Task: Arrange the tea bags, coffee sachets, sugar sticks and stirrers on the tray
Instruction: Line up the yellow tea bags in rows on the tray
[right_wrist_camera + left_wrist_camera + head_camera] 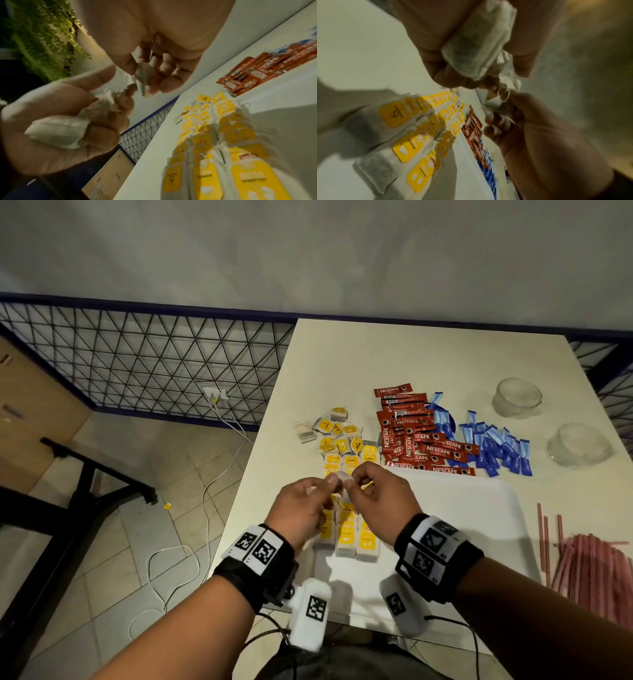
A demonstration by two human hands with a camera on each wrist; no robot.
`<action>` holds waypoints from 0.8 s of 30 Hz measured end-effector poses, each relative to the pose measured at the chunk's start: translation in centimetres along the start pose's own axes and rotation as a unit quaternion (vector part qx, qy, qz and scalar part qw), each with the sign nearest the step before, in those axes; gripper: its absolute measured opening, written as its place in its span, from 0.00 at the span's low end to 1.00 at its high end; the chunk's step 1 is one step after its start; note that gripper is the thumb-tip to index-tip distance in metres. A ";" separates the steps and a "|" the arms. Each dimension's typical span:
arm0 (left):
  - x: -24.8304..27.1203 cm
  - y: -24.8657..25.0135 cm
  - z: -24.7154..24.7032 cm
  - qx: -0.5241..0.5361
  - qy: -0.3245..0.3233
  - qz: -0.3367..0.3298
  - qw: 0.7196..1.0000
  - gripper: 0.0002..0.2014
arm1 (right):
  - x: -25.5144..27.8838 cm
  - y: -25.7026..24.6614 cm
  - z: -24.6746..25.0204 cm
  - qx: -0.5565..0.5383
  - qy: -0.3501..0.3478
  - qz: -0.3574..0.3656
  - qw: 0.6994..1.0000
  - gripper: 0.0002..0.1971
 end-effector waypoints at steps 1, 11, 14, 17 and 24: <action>0.3 0.4 -0.5 -0.020 -0.014 -0.022 0.999 0.16 | 0.2 -0.7 -0.3 0.016 -0.011 0.025 1.000 0.05; 0.7 2.6 0.8 -0.174 -0.036 -0.146 0.973 0.15 | -0.1 -1.6 0.8 -0.086 -0.024 0.020 0.996 0.11; 0.5 2.8 0.9 -0.222 -0.034 -0.162 0.961 0.10 | -0.5 -1.4 0.3 -0.050 -0.049 0.012 0.997 0.06; 0.5 2.9 1.0 -0.268 -0.024 -0.166 0.949 0.08 | -0.5 -1.0 0.0 -0.065 -0.042 0.005 0.997 0.06; 0.4 0.8 2.2 -0.292 0.001 -0.128 0.948 0.11 | -0.2 -0.1 -1.4 -0.040 -0.075 -0.016 0.996 0.07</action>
Point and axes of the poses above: each hand's wrist, its own x-axis away from the middle knuckle, its own z-axis out of the back of the hand, y = z × x, the point moved 6 cm from there along -x, towards the middle knuckle, and after that the axes turned 10 degrees about -x, right-handed, at the moved point
